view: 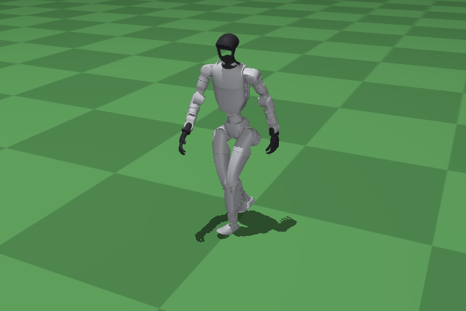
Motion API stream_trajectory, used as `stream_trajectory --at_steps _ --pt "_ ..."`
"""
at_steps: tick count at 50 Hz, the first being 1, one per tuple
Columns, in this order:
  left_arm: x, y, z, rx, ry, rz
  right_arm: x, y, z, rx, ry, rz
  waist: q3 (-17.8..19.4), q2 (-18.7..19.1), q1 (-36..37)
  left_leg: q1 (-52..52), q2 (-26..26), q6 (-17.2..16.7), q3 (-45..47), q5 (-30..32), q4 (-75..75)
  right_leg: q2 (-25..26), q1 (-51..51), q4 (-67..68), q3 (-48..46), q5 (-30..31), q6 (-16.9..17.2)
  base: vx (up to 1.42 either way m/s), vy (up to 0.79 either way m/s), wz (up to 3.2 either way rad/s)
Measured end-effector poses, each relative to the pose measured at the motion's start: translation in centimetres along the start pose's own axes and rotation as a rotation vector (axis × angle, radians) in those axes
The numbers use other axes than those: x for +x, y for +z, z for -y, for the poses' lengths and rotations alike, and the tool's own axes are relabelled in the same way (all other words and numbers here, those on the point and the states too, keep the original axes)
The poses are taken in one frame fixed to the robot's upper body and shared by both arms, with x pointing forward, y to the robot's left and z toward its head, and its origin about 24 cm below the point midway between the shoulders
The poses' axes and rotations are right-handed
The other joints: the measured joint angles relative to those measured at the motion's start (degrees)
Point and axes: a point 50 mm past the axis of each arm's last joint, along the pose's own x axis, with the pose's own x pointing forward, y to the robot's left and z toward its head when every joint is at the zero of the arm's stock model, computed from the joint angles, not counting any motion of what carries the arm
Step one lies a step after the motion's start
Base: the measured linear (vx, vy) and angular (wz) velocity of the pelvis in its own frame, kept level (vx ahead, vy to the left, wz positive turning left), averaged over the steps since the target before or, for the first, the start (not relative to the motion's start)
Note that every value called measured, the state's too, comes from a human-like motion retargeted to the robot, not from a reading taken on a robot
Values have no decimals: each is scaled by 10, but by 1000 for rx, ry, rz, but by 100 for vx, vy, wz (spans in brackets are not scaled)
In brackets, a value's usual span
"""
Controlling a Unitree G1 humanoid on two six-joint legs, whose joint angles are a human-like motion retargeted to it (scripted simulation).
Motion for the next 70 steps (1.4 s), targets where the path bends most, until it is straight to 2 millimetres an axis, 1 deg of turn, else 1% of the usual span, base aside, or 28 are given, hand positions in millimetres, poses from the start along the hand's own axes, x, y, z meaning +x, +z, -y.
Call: stream_trajectory --at_steps 2,5,7,8,10,13,15,19,23,25,28,30,32,33,35,37,40,42,45,50,52,55,58,60,63,65,68,70 --pt "-4 2 -21 -45 81 9 -2 -5 -2 -11 13 -7 -9 -15 -5 10 -23 -4 -17 36 -48 -9 6 26 4 -11 -3 56 -21 -128" --pt "-10 4 -47 -110 191 21 -10 -28 -3 -31 17 -78 -17 -42 -21 -3 -54 8 -11 53 41 -40 13 124 9 -17 19 62 -19 -121" --pt "-15 9 -66 -151 263 34 -17 -49 -8 -32 37 -156 -13 -66 -37 13 -68 24 5 37 103 -85 10 221 -7 51 63 66 -14 -136" --pt "-18 14 -76 -166 295 46 -21 -59 -13 -29 54 -197 -7 -77 -46 31 -72 33 13 23 122 -109 0 279 -14 110 87 63 -11 -152" --pt "-24 32 -97 -171 347 86 -25 -72 -15 -27 76 -259 11 -92 -61 98 -75 48 29 3 104 -155 -43 382 -24 201 103 62 -6 -166" --pt "-29 60 -114 -113 393 134 -36 -95 -8 -53 72 -348 4 -82 -105 189 -64 53 47 -20 61 -228 -136 461 -51 191 65 68 2 -161" --pt "-33 79 -122 -56 421 167 -45 -111 -5 -67 68 -406 -2 -76 -142 242 -55 50 61 -38 53 -270 -195 459 -68 150 45 73 3 -151" --pt "-44 140 -134 69 459 294 -64 -138 10 -68 41 -507 -3 -32 -181 411 -26 45 83 -38 -76 -283 -259 291 -136 98 31 78 -3 -161" --pt "-64 201 -139 162 490 468 -88 -166 17 -57 27 -604 -24 -7 -206 498 -16 27 131 -35 -127 -278 -294 92 -196 53 45 70 -16 -152" --pt "-75 230 -136 175 491 572 -99 -177 15 -51 40 -645 -41 -1 -215 510 -7 15 145 -35 -95 -276 -301 55 -213 42 43 70 -24 -141" --pt "-84 260 -119 152 431 719 -113 -189 6 -36 92 -685 -56 23 -214 501 38 -21 125 -2 36 -245 -268 83 -233 62 10 75 -28 -157" --pt "-83 268 -101 118 356 791 -120 -193 -1 -24 131 -689 -50 73 -207 455 140 -61 108 61 227 -175 -221 97 -270 74 -29 65 -29 -177" --pt "-79 272 -79 114 265 835 -117 -189 -5 -12 159 -656 -47 163 -187 381 277 -101 63 164 399 -45 -182 47 -315 103 -71 58 -22 -226" --pt "-77 274 -68 123 220 849 -113 -184 -6 -10 170 -627 -45 189 -177 354 315 -110 39 210 454 3 -166 27 -315 109 -85 60 -14 -237" --pt "-72 276 -47 154 137 856 -100 -169 -8 -19 183 -549 -37 221 -158 304 362 -105 -1 247 538 80 -132 -8 -298 115 -101 62 -8 -234" --pt "-63 271 -30 182 71 825 -85 -149 -8 -46 188 -455 -28 230 -139 255 381 -68 -25 199 588 127 -93 -31 -262 113 -102 60 -1 -222" --pt "-42 248 -11 191 7 723 -64 -116 -9 -88 192 -309 -19 223 -114 182 370 -10 -38 72 596 162 -34 -49 -195 99 -92 59 7 -210" --pt "-27 222 -6 167 -14 626 -54 -95 -9 -107 197 -219 -16 208 -101 137 333 11 -34 7 548 161 4 -48 -147 81 -86 61 10 -195" --pt "-8 176 -3 108 -16 470 -44 -69 -9 -129 203 -111 -19 180 -92 81 252 12 -22 -40 417 136 44 -37 -83 54 -74 65 10 -174" --pt "3 117 -15 12 58 296 -36 -49 1 -176 166 -41 -60 126 -105 27 86 -30 4 25 75 52 47 -24 -31 7 -55 68 8 -92" --pt "2 101 -25 -31 105 255 -35 -51 6 -194 142 -52 -80 115 -101 31 48 -34 4 66 -42 30 38 -15 -32 -3 -56 65 4 -78" --pt "0 79 -37 -109 170 206 -39 -65 10 -209 114 -115 -92 99 -83 4 33 -23 12 81 -7 -17 39 33 -94 -25 -57 68 2 -114" --pt "-4 64 -51 -176 228 179 -49 -94 11 -208 97 -239 -105 68 -77 -1 2 3 19 85 72 -69 55 113 -105 -7 -23 78 5 -73" --pt "-6 59 -57 -205 249 173 -59 -116 9 -193 99 -331 -104 44 -81 12 -25 24 25 71 114 -113 57 188 -107 53 16 74 6 -50" --pt "-11 71 -69 -203 249 208 -69 -135 7 -126 100 -427 -65 -22 -101 137 -103 66 41 76 19 -232 32 341 -86 215 77 69 5 -41" --pt "-10 79 -67 -170 235 225 -77 -146 7 -96 89 -471 -59 -33 -129 161 -120 80 45 51 39 -288 -8 432 -87 260 78 69 1 -33" --pt "-12 107 -69 -109 228 275 -80 -150 14 -51 48 -487 -51 -25 -167 245 -123 78 31 43 -15 -351 -99 487 -86 212 37 71 -4 -56" --pt "-15 133 -72 -88 238 329 -79 -148 19 -26 21 -479 -44 7 -184 318 -98 67 16 36 -71 -349 -150 464 -112 160 9 75 -13 -74"
